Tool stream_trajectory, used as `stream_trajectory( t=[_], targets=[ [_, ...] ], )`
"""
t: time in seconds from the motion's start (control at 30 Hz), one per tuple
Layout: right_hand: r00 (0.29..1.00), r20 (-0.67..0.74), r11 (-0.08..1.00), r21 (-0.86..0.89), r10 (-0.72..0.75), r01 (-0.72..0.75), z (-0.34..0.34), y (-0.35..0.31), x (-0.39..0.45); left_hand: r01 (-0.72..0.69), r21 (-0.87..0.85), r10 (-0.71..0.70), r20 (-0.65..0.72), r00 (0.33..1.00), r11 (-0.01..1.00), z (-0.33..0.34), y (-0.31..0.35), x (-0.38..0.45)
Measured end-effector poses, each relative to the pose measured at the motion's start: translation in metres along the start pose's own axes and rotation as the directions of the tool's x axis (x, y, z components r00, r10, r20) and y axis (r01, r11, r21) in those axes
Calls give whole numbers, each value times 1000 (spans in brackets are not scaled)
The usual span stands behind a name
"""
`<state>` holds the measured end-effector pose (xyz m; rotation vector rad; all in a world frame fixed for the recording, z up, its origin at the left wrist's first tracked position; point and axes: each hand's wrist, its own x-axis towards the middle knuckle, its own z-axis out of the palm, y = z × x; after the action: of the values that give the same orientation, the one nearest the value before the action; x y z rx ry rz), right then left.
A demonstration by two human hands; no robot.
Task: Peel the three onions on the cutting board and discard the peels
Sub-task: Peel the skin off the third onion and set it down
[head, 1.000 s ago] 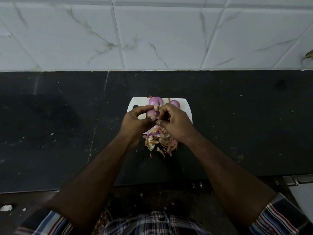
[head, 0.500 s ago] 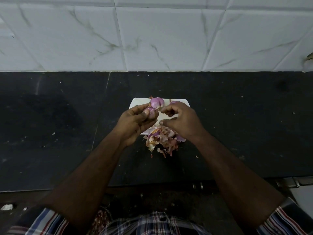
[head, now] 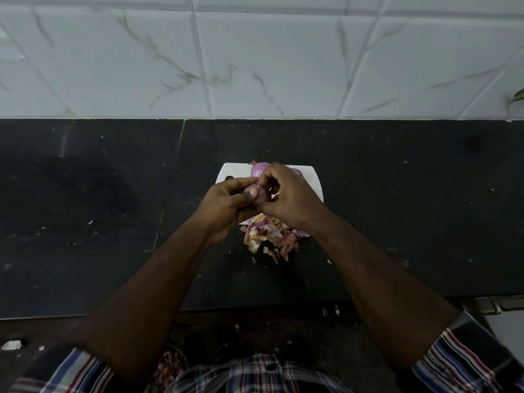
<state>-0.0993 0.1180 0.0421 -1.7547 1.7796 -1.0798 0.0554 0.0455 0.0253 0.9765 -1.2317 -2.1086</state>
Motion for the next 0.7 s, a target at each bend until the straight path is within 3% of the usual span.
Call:
stream_trajectory(
  t=[0.3,0.7],
  targets=[
    [998,57,999,-42,28,-26,-4,2,-1,-1,23,2,-27,1000,1000,9,-1,0],
    [999,3,998,-57,40,-40,3,5,0,5,-33,-8,-86,996,999,14,-1,3]
  ],
)
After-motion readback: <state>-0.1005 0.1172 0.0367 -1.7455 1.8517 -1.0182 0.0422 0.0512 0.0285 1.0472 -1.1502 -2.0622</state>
